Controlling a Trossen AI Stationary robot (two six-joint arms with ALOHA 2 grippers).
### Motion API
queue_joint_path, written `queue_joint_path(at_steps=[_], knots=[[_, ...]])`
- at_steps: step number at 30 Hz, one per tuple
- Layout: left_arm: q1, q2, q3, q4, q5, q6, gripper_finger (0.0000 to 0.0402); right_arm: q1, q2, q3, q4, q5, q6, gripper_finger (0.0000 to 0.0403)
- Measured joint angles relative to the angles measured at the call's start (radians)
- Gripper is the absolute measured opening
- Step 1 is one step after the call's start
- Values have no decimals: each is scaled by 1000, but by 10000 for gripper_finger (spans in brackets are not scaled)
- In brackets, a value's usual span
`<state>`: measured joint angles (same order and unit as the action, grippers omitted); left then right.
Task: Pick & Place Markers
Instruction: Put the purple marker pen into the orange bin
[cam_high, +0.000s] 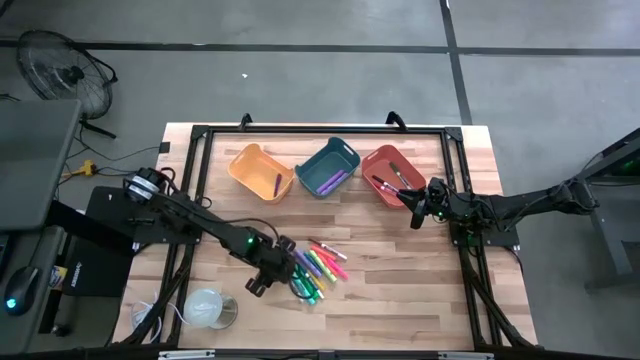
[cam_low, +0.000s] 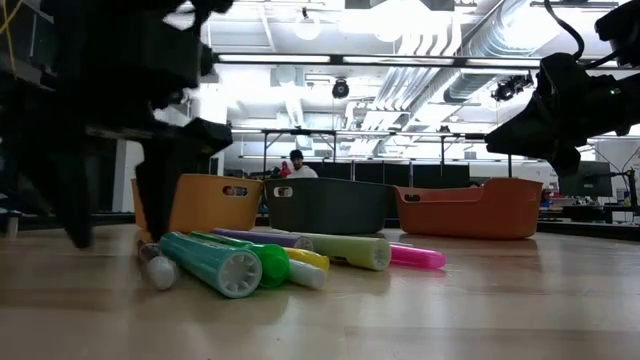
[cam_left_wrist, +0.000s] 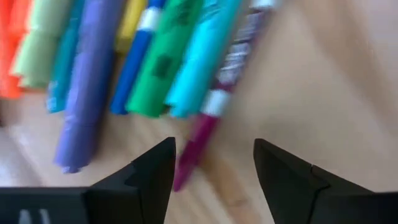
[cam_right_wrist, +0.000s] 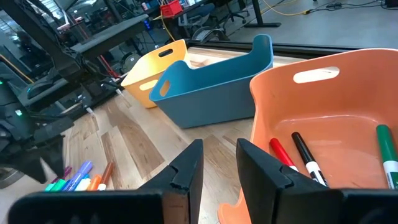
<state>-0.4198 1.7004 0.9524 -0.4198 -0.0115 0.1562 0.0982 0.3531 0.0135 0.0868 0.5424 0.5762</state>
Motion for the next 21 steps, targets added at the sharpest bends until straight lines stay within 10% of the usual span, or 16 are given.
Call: queue_joint_path(at_steps=[11, 21], knots=[[1, 46, 5, 27, 14, 93, 200, 0, 0, 0, 0, 0, 0, 85], [0, 49, 4, 8, 55, 102, 40, 0, 0, 0, 0, 0, 0, 85]])
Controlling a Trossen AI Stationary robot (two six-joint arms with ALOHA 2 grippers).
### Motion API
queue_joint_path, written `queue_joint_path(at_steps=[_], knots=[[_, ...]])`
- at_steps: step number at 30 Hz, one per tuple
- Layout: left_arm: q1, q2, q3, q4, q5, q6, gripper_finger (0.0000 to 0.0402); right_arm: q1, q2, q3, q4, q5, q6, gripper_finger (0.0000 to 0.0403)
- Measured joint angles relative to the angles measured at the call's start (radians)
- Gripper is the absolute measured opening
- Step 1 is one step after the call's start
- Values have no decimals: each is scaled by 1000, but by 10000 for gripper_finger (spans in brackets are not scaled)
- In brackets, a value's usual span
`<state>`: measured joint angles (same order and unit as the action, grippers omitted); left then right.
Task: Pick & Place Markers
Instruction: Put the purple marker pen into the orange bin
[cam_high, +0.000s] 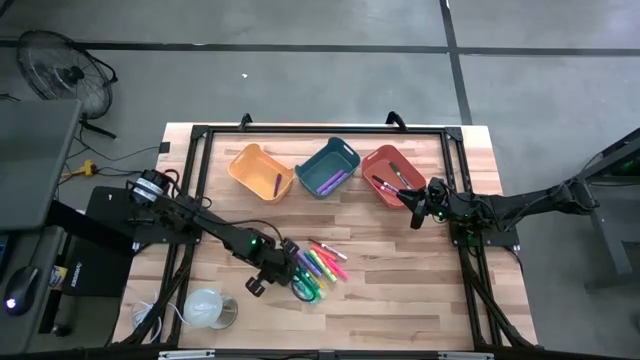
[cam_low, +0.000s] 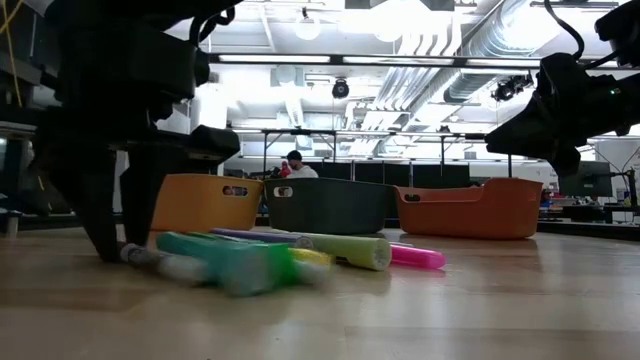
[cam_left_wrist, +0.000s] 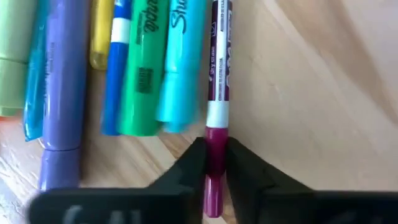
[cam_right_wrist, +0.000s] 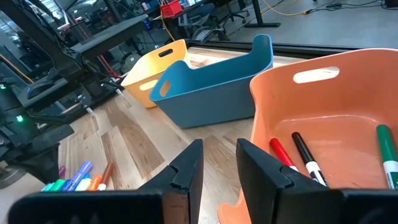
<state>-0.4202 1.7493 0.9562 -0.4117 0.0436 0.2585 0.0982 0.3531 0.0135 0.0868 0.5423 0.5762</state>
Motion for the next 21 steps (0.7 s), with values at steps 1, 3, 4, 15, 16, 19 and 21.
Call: queue_joint_path(at_steps=[1, 3, 4, 15, 16, 19, 21], knots=[[0, 0, -1, -1, 11, -1, 26, 0, 0, 0, 0, 0, 0, 85], [2, 1, -1, -1, 32, -15, 23, 0, 0, 0, 0, 0, 0, 85], [2, 1, -1, -1, 33, -21, 23, 0, 0, 0, 0, 0, 0, 85], [1, -30, -6, -68, 137, -85, 23, 0, 0, 0, 0, 0, 0, 85], [0, -41, -8, -78, 155, -91, 23, 0, 0, 0, 0, 0, 0, 85], [-1, -88, -8, -112, 168, -118, 23, 0, 0, 0, 0, 0, 0, 85], [-1, -124, -1, -142, 165, -140, 23, 0, 0, 0, 0, 0, 0, 85]])
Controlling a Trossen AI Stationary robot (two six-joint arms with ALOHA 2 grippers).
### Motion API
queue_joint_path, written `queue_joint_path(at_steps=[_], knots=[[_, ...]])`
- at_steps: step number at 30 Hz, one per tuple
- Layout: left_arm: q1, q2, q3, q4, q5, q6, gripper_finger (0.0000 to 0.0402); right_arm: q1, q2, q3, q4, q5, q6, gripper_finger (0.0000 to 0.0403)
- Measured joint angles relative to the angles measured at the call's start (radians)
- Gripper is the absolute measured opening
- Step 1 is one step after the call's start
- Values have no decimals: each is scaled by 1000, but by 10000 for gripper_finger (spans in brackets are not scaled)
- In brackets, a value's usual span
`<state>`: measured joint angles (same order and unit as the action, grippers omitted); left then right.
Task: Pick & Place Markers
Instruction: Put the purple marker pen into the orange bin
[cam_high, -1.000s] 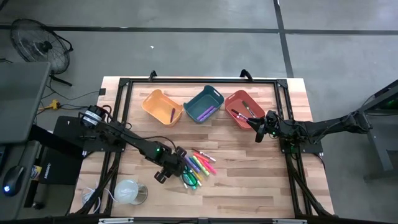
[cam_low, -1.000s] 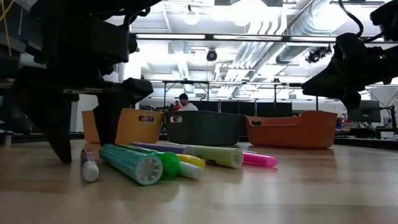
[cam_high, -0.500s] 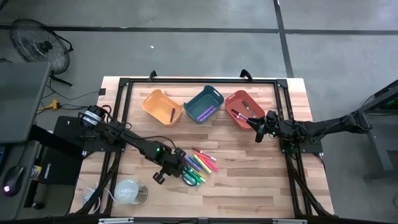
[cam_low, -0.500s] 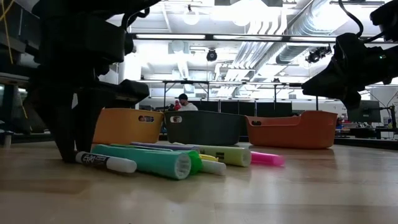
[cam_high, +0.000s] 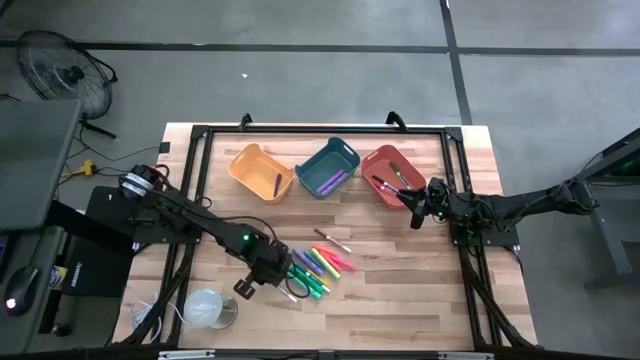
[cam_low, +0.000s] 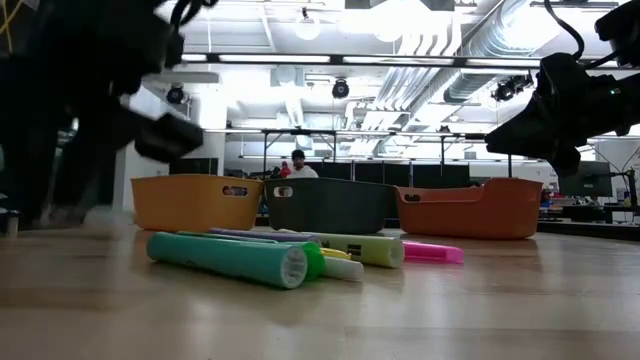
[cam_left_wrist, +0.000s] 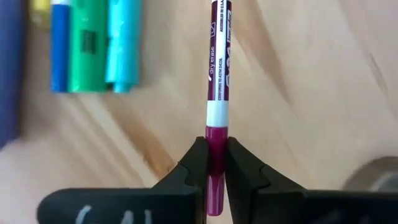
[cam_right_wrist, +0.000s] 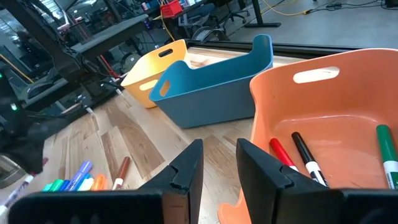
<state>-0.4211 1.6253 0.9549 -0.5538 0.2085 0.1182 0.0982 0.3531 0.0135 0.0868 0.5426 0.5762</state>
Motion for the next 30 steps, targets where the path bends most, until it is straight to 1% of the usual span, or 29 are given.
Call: queue_joint_path(at_steps=[2, 4, 7, 11, 15, 19, 23, 30], knots=[[1, -38, 7, -39, -4, -29, 23, 0, 0, 0, 0, 0, 0, 85], [1, -64, 27, -31, -11, -63, 23, 0, 0, 0, 0, 0, 0, 85], [3, -110, 61, -42, -47, -98, 23, 0, 0, 0, 0, 0, 0, 85], [49, -113, 134, -55, -93, -100, 23, 0, 0, 0, -2, 0, 0, 85], [125, -109, 225, -48, -106, -58, 23, 0, 0, 0, -3, 0, 0, 85], [231, -57, 333, -61, -116, 6, 23, 0, 0, 0, -1, 0, 0, 85], [334, -7, 467, -87, -118, 86, 23, 0, 0, 0, -1, 0, 0, 85], [492, 196, 735, -152, -126, 222, 23, 0, 0, 0, 0, 0, 0, 85]])
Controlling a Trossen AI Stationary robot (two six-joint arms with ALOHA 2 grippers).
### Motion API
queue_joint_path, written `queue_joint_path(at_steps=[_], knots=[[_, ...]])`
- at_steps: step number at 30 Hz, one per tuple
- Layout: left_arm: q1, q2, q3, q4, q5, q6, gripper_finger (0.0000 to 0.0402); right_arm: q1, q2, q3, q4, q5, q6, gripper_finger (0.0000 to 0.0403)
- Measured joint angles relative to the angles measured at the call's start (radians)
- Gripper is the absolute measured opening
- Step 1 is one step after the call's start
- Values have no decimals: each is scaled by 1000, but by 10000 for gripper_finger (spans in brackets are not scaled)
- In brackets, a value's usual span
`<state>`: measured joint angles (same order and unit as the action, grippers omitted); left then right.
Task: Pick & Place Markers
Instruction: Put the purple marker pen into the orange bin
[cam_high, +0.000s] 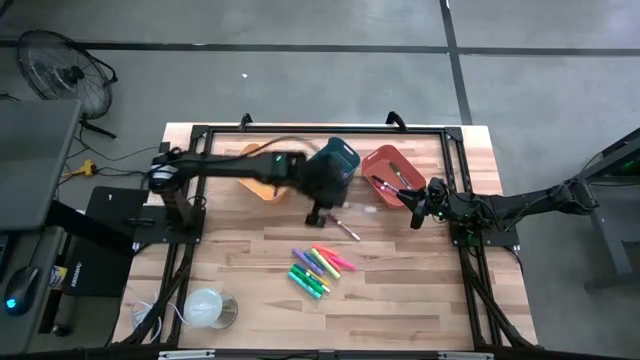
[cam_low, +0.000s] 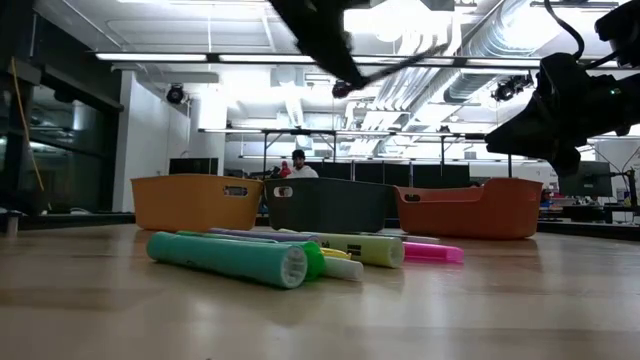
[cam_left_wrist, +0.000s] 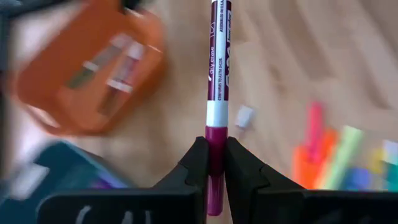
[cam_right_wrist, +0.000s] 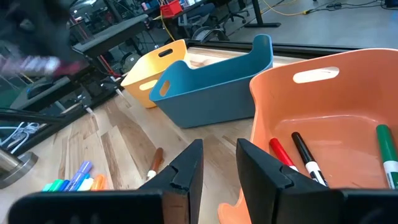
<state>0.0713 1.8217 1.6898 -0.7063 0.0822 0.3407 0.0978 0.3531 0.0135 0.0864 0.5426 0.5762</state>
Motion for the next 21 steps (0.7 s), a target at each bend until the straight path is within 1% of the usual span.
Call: queue_joint_path(at_steps=[5, 7, 8, 9, 11, 12, 14, 15, 17, 19, 21], knots=[[79, 172, 226, -87, -2, 101, 23, 0, 0, 0, 0, 0, 0, 85], [101, 247, 327, -103, -17, 143, 23, 0, 0, 0, 0, 0, 0, 85], [112, 277, 371, -139, -24, 159, 23, 0, 0, 0, 0, 0, 0, 85], [121, 308, 421, -169, -39, 173, 23, 0, 0, 0, 0, 0, 0, 85], [134, 375, 521, -163, -79, 209, 23, 0, 0, 0, 0, 0, 0, 85], [138, 403, 564, -189, -104, 229, 23, 0, 0, 0, 0, 0, 0, 85], [142, 453, 638, -238, -174, 275, 23, 0, 0, 0, 0, 0, 0, 85], [141, 482, 669, -211, -210, 309, 23, 0, 0, 0, 0, 0, 0, 85], [140, 499, 653, -157, -265, 394, 23, 0, 0, 0, 0, 0, 0, 85], [138, 506, 647, -173, -276, 454, 23, 0, 0, 0, 0, 0, 0, 85], [135, 513, 651, -165, -276, 467, 23, 0, 0, 0, 0, 0, 0, 85]])
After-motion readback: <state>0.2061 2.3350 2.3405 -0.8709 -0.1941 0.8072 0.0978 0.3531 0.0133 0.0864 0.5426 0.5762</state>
